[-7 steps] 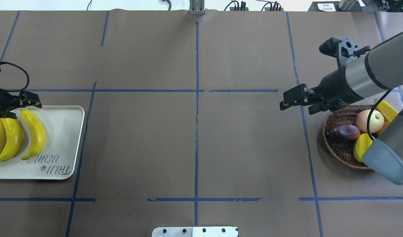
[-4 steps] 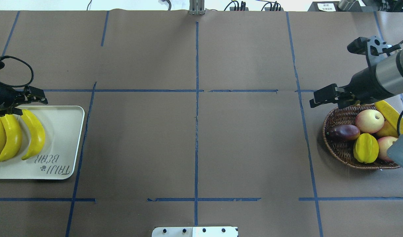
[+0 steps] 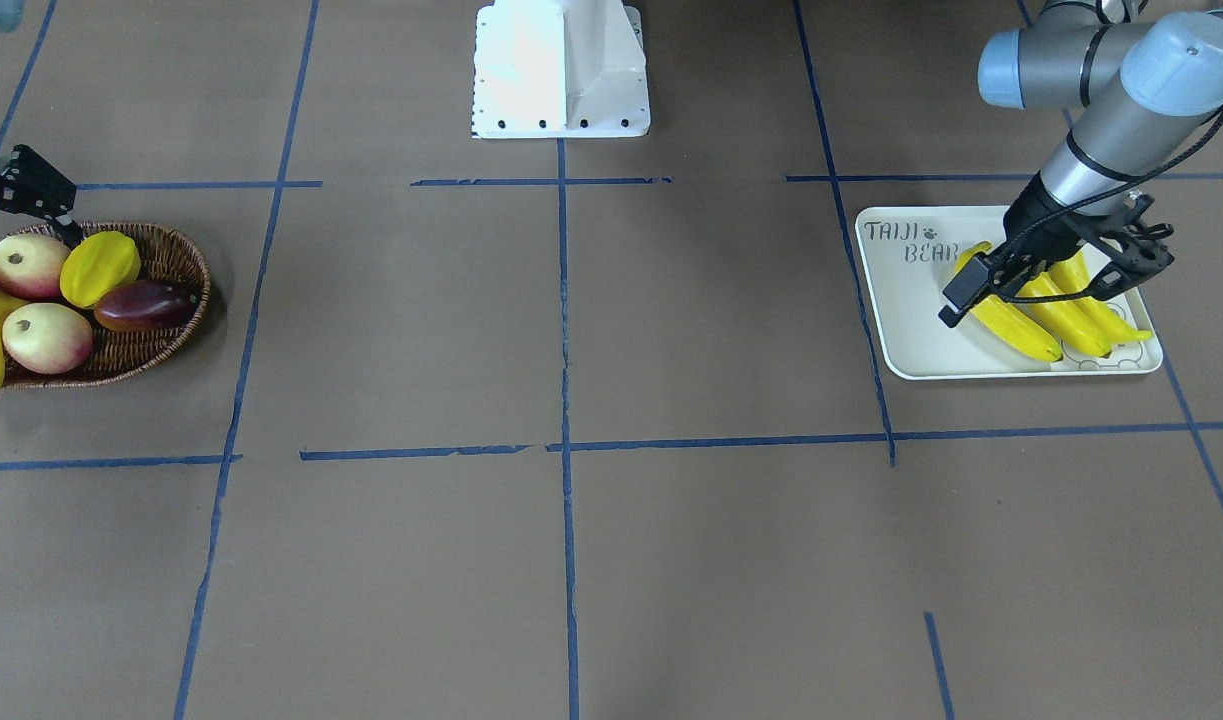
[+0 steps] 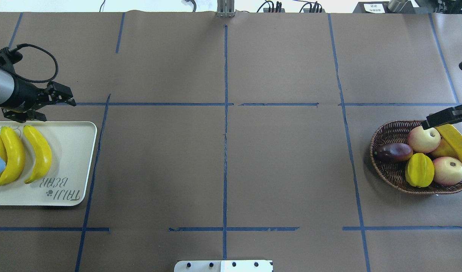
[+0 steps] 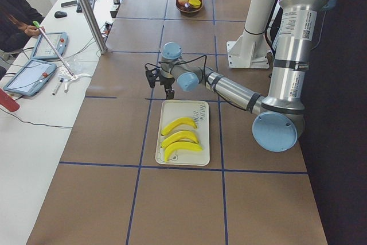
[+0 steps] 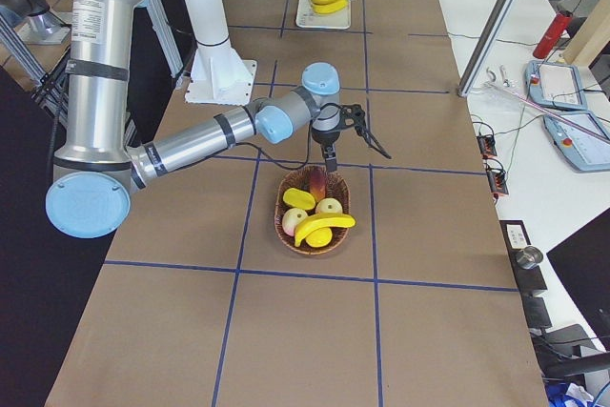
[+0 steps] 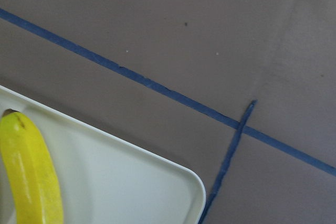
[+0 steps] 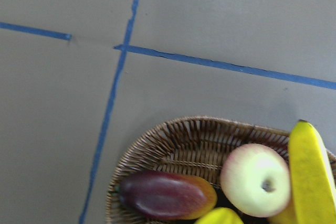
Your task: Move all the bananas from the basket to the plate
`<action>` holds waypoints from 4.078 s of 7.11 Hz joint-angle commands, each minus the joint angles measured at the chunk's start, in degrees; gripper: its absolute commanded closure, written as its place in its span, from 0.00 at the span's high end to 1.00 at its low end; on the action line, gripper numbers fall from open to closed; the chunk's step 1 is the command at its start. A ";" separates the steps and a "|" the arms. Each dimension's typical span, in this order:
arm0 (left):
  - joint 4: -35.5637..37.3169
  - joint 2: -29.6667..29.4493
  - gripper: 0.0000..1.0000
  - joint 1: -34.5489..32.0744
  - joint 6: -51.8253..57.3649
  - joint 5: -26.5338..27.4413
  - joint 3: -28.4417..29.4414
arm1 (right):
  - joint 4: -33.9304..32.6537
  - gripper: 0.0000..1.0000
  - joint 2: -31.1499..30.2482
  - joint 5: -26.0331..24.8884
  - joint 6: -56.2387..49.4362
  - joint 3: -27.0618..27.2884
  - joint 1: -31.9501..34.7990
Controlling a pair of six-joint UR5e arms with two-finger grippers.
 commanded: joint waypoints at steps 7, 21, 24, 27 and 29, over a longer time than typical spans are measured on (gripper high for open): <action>0.17 -2.12 1.00 1.67 -2.27 0.09 0.13 | 0.04 1.00 -1.58 -5.40 -10.09 -13.57 0.57; 0.26 -3.00 1.00 1.67 -2.44 0.09 -0.22 | -7.31 0.02 -2.02 -4.52 -10.70 -5.26 0.21; 0.26 -3.00 1.00 1.58 -2.44 0.00 -0.22 | -17.52 0.01 4.27 -4.08 -17.82 0.47 3.73; 0.26 -8.24 1.00 1.75 -7.41 -0.97 0.13 | -18.42 0.00 21.12 11.91 -6.74 -0.30 0.68; -0.88 -16.32 1.00 6.40 -18.55 -0.70 0.05 | -17.28 0.00 30.19 11.66 10.41 -0.22 -6.87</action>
